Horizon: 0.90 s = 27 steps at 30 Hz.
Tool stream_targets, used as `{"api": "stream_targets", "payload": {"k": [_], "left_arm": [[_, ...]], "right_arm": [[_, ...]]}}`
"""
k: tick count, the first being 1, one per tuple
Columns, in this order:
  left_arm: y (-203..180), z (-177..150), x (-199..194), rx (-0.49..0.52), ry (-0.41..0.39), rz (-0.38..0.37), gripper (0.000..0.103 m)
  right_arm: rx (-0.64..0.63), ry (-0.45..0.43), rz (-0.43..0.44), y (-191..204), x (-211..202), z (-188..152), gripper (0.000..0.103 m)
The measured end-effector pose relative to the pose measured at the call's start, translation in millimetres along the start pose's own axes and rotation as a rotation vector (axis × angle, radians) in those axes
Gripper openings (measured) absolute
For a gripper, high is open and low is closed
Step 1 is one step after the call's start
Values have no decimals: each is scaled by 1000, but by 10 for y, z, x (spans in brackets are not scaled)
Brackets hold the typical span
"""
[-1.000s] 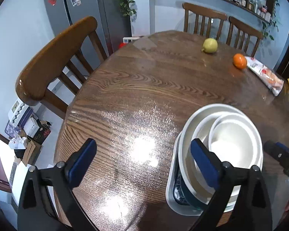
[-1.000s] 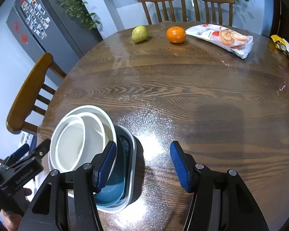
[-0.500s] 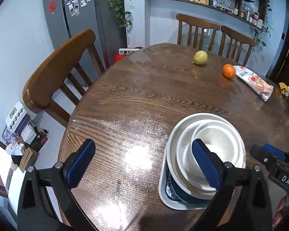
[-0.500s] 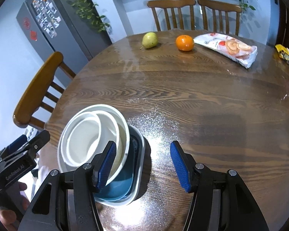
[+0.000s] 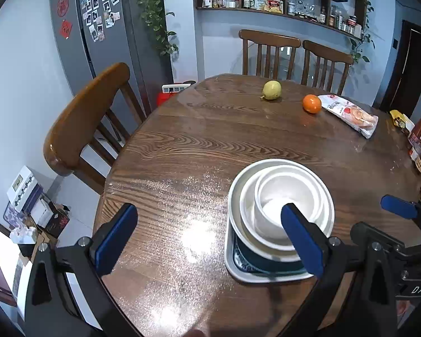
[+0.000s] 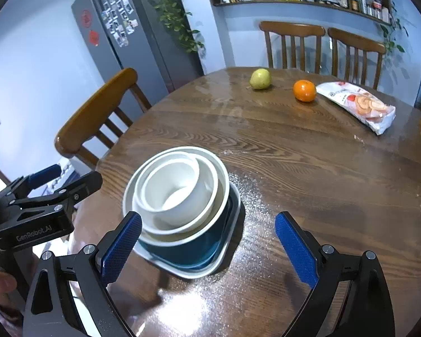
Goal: Organize plates and bowls
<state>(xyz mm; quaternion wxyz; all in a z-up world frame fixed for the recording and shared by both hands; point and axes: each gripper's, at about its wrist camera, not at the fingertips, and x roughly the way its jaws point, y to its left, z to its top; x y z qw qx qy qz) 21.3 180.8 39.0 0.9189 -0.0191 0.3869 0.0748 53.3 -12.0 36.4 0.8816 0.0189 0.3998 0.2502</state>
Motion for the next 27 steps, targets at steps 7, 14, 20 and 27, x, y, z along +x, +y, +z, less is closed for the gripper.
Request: {"api": "stream_targets", "payload": {"k": [7, 14, 20, 27], "left_arm": [[-56, -43, -91, 34, 10, -26, 102], [-58, -88, -89, 47, 51, -29, 102], [-67, -154, -68, 45, 69, -19, 102], [-124, -210, -37, 53, 89, -28, 102]], "right_arm": [[-55, -7, -2, 79, -113, -88, 103], [-93, -5, -27, 131, -156, -127, 103], [-121, -1, -55, 169, -157, -169, 103], [-120, 22, -56, 201, -95, -197, 103]]}}
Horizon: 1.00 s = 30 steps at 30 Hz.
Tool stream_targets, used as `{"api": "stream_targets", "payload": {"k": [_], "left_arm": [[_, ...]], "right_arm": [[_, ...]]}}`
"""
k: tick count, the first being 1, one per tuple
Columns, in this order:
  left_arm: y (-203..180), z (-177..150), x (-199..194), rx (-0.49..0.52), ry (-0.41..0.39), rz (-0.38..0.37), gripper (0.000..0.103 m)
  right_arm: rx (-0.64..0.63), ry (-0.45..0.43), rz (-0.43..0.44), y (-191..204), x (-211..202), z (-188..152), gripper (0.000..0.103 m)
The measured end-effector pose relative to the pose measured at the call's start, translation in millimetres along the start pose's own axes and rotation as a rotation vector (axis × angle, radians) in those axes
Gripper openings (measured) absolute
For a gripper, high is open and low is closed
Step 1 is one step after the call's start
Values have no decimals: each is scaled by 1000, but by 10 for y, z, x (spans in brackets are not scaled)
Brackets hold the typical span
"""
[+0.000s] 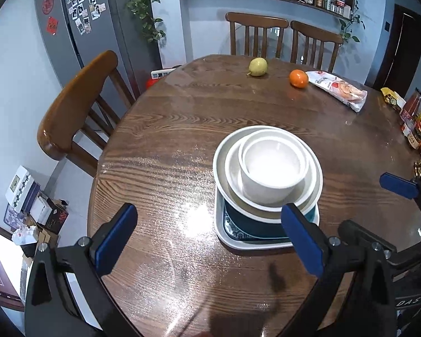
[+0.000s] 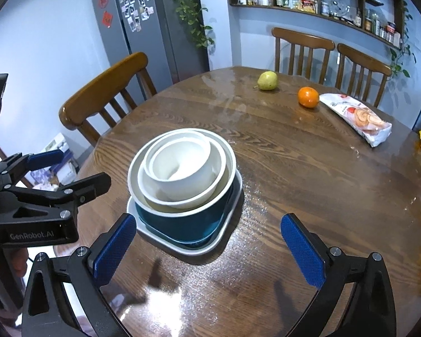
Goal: Organize plates and bowls
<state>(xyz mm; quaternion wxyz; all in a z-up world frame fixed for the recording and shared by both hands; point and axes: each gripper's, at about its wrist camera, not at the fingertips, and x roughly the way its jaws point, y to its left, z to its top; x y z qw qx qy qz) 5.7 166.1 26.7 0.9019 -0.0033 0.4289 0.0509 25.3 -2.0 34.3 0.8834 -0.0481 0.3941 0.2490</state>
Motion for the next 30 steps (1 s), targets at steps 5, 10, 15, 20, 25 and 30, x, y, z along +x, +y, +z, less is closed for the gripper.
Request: {"api": "stream_targets", "payload": {"k": [5, 10, 15, 20, 25, 30], "left_arm": [[14, -59, 62, 10, 23, -3, 102], [35, -70, 115, 7, 39, -3, 102], [23, -66, 110, 10, 36, -7, 102], [17, -61, 115, 10, 36, -13, 102], [-2, -54, 123, 14, 38, -18, 102], [-15, -42, 137, 20, 43, -18, 102]], "right_arm": [[-8, 20, -10, 16, 51, -34, 103], [2, 29, -12, -16, 81, -45, 103], [-5, 29, -7, -4, 94, -27, 103], [-14, 28, -1, 31, 105, -15, 103], [-11, 29, 0, 35, 106, -15, 103], [-5, 27, 1, 20, 105, -14, 103]]}}
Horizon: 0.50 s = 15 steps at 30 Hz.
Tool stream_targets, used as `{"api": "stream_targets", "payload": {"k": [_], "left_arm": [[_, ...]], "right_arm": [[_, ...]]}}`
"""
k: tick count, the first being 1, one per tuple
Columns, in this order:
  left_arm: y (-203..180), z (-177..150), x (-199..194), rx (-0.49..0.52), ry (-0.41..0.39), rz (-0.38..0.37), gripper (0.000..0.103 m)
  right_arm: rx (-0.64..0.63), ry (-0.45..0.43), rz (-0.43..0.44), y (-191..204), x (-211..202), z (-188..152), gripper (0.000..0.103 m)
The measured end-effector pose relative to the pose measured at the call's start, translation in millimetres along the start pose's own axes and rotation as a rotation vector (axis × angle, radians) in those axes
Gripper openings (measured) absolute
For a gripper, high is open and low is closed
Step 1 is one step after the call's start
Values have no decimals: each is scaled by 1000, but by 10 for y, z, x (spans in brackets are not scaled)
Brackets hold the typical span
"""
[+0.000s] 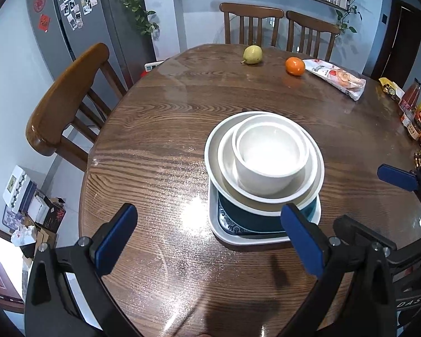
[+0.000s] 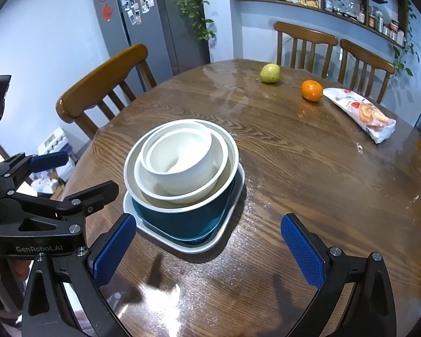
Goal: Organize plates and bowls
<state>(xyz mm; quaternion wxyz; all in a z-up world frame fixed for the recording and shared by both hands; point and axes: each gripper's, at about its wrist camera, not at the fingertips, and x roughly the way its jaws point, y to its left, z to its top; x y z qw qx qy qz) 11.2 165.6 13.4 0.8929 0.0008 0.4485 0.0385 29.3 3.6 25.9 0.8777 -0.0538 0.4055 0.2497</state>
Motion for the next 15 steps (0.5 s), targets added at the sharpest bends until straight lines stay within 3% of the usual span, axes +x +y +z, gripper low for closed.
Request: {"api": "stream_targets", "payload": {"k": [15], "left_arm": [[48, -8, 25, 2, 6, 19, 102]], "right_arm": [[-15, 9, 8, 16, 32, 20, 103]]}}
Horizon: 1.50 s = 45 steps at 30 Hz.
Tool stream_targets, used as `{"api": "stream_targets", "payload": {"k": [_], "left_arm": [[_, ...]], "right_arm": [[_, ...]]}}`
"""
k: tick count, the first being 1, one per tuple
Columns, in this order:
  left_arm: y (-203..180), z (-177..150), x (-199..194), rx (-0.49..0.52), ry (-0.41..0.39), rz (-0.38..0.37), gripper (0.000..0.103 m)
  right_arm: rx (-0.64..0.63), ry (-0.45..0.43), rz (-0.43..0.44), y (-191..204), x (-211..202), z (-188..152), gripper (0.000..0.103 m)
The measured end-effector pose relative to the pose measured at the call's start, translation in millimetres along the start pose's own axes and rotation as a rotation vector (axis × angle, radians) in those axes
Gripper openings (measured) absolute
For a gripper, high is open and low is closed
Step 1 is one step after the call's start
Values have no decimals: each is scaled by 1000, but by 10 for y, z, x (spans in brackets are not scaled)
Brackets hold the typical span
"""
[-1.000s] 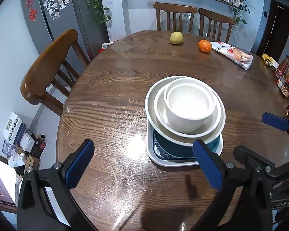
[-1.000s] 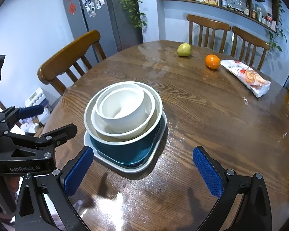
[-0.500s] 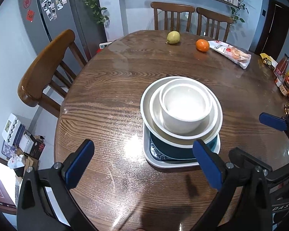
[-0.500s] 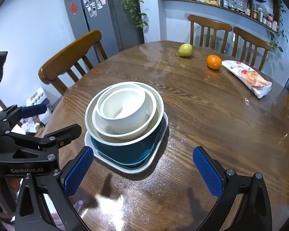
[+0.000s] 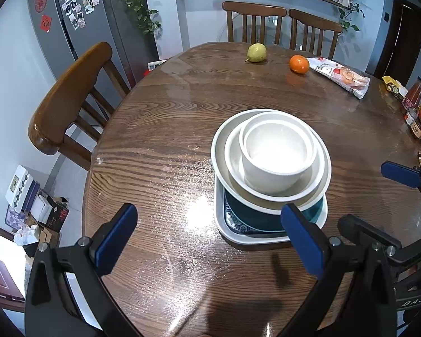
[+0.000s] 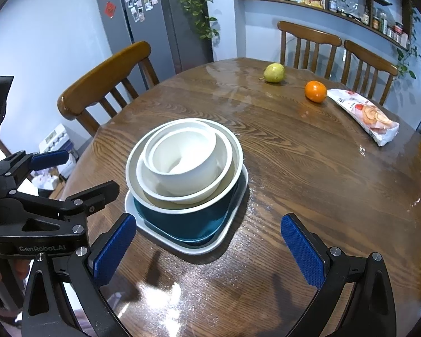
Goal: Organize plates and bowls
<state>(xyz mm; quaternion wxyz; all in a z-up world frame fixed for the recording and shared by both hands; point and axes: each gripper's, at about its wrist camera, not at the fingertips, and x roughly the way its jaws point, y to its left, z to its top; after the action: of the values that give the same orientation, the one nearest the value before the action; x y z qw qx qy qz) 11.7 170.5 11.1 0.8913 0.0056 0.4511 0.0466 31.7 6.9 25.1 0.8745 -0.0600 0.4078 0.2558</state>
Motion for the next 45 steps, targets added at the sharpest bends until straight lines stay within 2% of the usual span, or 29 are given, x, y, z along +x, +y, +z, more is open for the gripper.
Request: {"api": "stream_targets", "payload": {"k": [45], "left_arm": [[10, -17, 69, 10, 12, 7, 102]], "right_arm": [[-2, 1, 4, 28, 29, 3, 103]]}}
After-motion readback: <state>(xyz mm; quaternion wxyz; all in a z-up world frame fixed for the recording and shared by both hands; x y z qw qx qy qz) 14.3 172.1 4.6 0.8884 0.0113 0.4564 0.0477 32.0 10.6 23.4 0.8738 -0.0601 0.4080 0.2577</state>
